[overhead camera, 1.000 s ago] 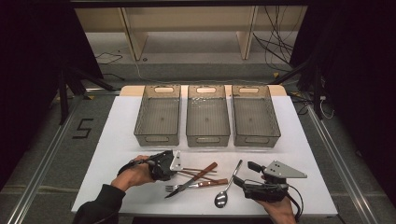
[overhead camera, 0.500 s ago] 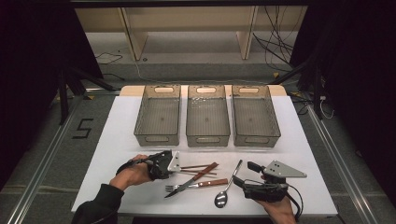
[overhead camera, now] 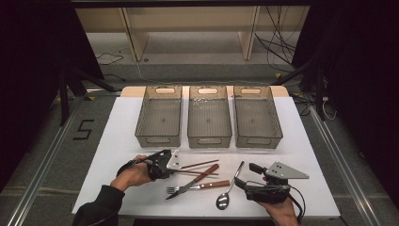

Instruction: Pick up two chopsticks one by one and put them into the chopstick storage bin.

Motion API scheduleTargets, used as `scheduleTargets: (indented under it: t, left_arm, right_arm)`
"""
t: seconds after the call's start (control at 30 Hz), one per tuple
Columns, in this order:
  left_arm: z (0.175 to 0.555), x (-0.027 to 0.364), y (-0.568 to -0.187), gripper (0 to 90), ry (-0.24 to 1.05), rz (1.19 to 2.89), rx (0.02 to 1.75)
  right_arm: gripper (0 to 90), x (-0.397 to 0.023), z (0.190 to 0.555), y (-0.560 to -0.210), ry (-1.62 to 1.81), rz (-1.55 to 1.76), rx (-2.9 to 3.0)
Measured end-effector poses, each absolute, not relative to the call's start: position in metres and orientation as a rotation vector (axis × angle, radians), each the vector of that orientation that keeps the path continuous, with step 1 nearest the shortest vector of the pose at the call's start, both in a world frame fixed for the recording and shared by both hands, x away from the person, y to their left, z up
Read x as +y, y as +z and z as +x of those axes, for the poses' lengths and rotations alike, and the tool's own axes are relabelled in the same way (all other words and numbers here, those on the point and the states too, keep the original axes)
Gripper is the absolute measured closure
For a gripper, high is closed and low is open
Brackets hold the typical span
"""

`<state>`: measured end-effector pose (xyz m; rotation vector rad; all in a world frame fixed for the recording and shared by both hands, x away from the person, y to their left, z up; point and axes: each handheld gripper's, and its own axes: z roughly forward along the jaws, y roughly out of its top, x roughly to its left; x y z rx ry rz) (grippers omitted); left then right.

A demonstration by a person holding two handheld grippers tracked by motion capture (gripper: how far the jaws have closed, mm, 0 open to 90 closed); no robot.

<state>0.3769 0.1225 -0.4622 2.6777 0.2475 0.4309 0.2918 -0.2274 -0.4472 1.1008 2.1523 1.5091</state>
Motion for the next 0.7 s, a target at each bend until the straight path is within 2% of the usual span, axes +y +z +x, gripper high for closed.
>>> scheduleTargets:
  t: [0.33, 0.7]
  left_arm:
    - [0.375, 0.127, -0.444, 84.0, 0.421, 2.622, 0.265]
    - [0.382, 0.135, -0.418, 83.9, 0.482, 2.443, 0.479]
  right_arm:
    - [23.1, -0.227, 0.292, -0.447, 1.509, 1.1, 2.154]
    - [23.1, -0.228, 0.292, -0.447, 1.51, 1.1, 2.153]
